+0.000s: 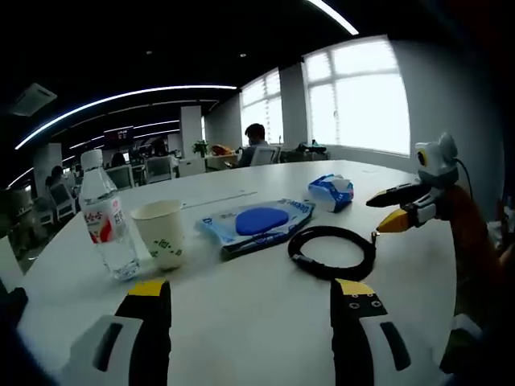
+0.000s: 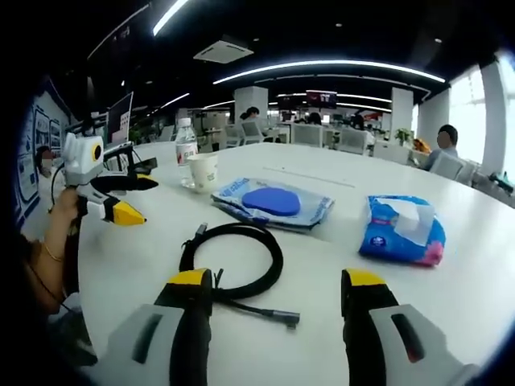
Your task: Arrange the tabletop items into an orderly group along one side of the table until the central work area is clear of visible clutter.
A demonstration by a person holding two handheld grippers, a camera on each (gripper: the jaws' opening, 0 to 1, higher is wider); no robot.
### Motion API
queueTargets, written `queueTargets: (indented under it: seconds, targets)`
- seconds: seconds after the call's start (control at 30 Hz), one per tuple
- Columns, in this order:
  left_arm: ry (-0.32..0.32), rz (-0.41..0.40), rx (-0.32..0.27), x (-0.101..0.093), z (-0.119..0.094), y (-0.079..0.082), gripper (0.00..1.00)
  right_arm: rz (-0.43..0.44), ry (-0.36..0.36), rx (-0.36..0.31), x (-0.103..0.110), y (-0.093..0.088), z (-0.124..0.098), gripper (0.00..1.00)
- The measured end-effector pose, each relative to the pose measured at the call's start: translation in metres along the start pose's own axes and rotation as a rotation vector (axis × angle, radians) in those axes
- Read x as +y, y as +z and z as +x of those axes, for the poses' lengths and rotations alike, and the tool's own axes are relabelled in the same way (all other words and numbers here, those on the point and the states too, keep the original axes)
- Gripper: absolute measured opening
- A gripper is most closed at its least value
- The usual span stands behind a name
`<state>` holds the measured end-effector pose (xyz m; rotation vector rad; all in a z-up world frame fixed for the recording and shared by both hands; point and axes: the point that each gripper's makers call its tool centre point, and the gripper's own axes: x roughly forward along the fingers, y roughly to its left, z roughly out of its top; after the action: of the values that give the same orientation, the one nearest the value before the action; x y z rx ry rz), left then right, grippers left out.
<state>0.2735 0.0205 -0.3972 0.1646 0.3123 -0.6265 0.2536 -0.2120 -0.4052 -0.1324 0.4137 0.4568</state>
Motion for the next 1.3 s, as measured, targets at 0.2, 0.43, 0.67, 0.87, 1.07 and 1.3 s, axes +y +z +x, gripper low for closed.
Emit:
queueTargets:
  seconds: [0.2, 0.43, 0.67, 0.87, 1.07, 1.3]
  targets:
    - [0.016, 0.001, -0.004, 0.006, -0.014, -0.002, 0.83, -0.036, -0.015, 0.017, -0.002, -0.007, -0.012, 0.66]
    - [0.033, 0.016, 0.002, 0.013, -0.029, -0.006, 0.83, 0.011, -0.011, -0.021, -0.008, -0.007, -0.026, 0.64]
    - [0.046, 0.002, 0.02, 0.022, -0.038, -0.013, 0.83, 0.001, -0.021, -0.024, -0.008, -0.008, -0.039, 0.64]
    - [0.035, -0.028, -0.007, 0.028, -0.055, -0.013, 0.83, 0.003, -0.04, -0.025, -0.011, -0.013, -0.06, 0.62]
    - [0.063, -0.037, 0.008, 0.031, -0.069, -0.019, 0.86, 0.035, -0.078, -0.028, -0.015, -0.018, -0.076, 0.63]
    - [0.163, -0.036, 0.072, 0.044, -0.089, -0.032, 0.87, 0.04, -0.106, -0.009, -0.013, -0.024, -0.091, 0.61]
